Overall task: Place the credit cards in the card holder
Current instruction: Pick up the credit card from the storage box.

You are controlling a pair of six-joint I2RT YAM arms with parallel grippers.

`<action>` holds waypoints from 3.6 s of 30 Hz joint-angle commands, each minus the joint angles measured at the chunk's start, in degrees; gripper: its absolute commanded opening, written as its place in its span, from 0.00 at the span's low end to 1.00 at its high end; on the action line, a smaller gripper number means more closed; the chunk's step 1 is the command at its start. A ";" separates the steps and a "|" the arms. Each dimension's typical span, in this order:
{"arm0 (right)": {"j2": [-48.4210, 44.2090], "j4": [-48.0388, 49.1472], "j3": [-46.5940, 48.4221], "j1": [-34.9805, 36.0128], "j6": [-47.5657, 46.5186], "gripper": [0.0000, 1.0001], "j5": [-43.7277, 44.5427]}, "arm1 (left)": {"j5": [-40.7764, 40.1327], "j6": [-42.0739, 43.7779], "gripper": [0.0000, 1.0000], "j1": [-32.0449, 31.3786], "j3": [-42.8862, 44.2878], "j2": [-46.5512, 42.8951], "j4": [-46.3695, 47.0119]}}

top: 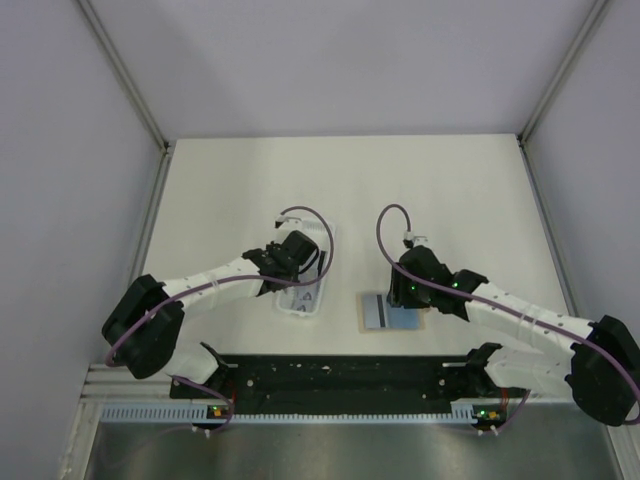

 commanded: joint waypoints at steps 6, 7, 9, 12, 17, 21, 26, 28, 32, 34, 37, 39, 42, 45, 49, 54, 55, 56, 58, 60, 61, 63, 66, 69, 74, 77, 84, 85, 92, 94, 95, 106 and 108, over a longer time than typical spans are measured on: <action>0.56 1.96 0.03 0.44 -0.75 0.47 -0.30 | -2.23 1.03 0.28 0.31 1.33 -1.86 -1.28; 0.47 1.96 0.03 0.44 -0.75 0.47 -0.30 | -2.31 1.03 0.27 0.31 1.42 -1.95 -1.37; 0.47 1.88 0.03 0.44 -0.84 0.47 -0.47 | -2.40 1.12 0.27 0.31 1.68 -2.21 -1.63; 0.56 1.88 0.12 0.44 -0.84 0.46 -0.47 | -2.58 1.21 0.27 0.31 1.77 -2.56 -1.90; 0.82 2.05 0.21 0.44 -0.84 0.47 -0.65 | -2.67 1.12 0.27 0.31 1.86 -3.27 -2.25; 1.09 2.05 0.38 0.44 -0.93 0.46 -0.83 | -2.67 1.12 0.27 0.22 1.86 -3.44 -2.43; 1.35 2.22 0.47 0.44 -1.01 0.46 -1.00 | -2.67 1.30 0.21 0.22 1.86 -3.71 -2.34; 1.35 2.23 0.47 0.44 -1.01 0.46 -1.09 | -2.67 1.30 0.17 0.22 1.77 -3.71 -2.34; 1.53 2.23 0.47 0.35 -1.01 0.47 -1.09 | -2.67 1.30 0.10 0.31 1.77 -3.88 -2.43; 1.53 2.31 0.39 0.44 -0.93 0.47 -1.18 | -2.58 1.30 0.06 0.22 1.77 -4.06 -2.43; 1.53 2.31 0.21 0.44 -0.75 0.47 -1.18 | -2.67 1.38 0.00 0.31 1.86 -4.06 -2.51; 1.53 2.23 0.21 0.44 -0.75 0.47 -1.09 | -2.75 1.38 0.00 0.31 1.86 -4.23 -2.60; 1.44 2.23 0.21 0.44 -0.84 0.46 -1.09 | -2.75 1.21 0.00 0.31 1.86 -5.02 -2.95; 0.48 2.23 0.21 0.44 -0.84 0.46 -0.74 | -1.62 1.12 0.00 0.31 2.38 -6.95 -3.83; -3.47 2.23 -0.14 0.44 -1.01 0.46 0.05 | 1.37 1.65 0.00 0.22 4.75 -12.48 -5.85; -15.23 9.67 -2.86 0.44 -2.77 0.52 -5.21 | 12.59 1.39 0.00 0.31 4.85 -23.72 -0.95; -18.31 11.35 -3.65 0.44 -3.12 0.54 -7.57 | 16.80 0.60 0.00 0.31 4.15 -26.44 1.59; -21.03 13.45 -4.35 0.44 -3.30 0.57 -7.59 | 18.50 -0.54 0.00 0.31 3.01 -28.65 4.23; -26.40 17.50 -5.50 0.44 -2.95 0.66 -12.85 | 24.38 -3.61 0.00 0.31 0.03 -33.83 11.25; -31.59 20.67 -5.94 0.35 -1.99 0.72 -15.14 | 27.99 -6.95 0.00 0.31 -3.23 -38.05 18.20; -32.83 22.16 -6.03 0.35 -1.37 0.74 -16.11 | 30.27 -8.71 0.00 0.31 -4.11 -40.16 22.32; -34.59 24.54 -5.68 0.35 0.47 0.78 -17.95 | 33.18 -11.96 0.00 0.31 -6.13 -42.54 29.18; -33.81 30.15 -4.98 0.35 3.90 0.79 -22.69 | 36.09 -16.97 0.00 0.31 -8.68 -44.22 37.28; -32.14 36.13 -4.45 0.35 6.89 0.79 -27.01 | 39.24 -19.62 0.00 0.22 -9.30 -43.79 41.51; -30.20 38.97 -2.43 0.44 7.87 0.79 -28.95 | 46.01 -23.13 0.00 0.22 -8.95 -40.80 45.38; -30.20 38.88 -1.55 0.44 7.43 0.78 -28.60 | 49.71 -24.98 0.00 0.13 -9.21 -38.78 47.58; -30.47 39.31 -0.41 0.26 7.51 0.72 -29.04 | 52.61 -26.21 0.00 -1.18 -10.18 -36.23 50.39; -30.47 39.32 -0.32 0.44 7.60 0.71 -29.13 | 52.53 -26.13 0.00 -1.53 -10.27 -35.79 50.48; -28.97 40.19 0.12 0.35 8.21 0.62 -30.18 | 51.74 -26.04 0.00 -4.70 -10.09 -33.33 52.85; -29.06 40.28 0.12 0.35 8.21 0.58 -30.27 | 51.48 -25.95 0.00 -5.23 -10.09 -32.98 52.94; -28.97 40.37 0.12 0.44 8.22 0.56 -30.36 | 51.39 -25.86 0.00 -5.40 -10.01 -32.80 52.94; -28.09 43.97 -0.84 0.35 9.97 0.34 -32.03 | 50.51 -25.51 0.00 -6.37 -10.36 -32.19 53.38; -27.83 44.41 -1.02 0.35 10.24 0.34 -32.29 | 50.24 -25.42 0.00 -6.46 -10.45 -32.01 53.38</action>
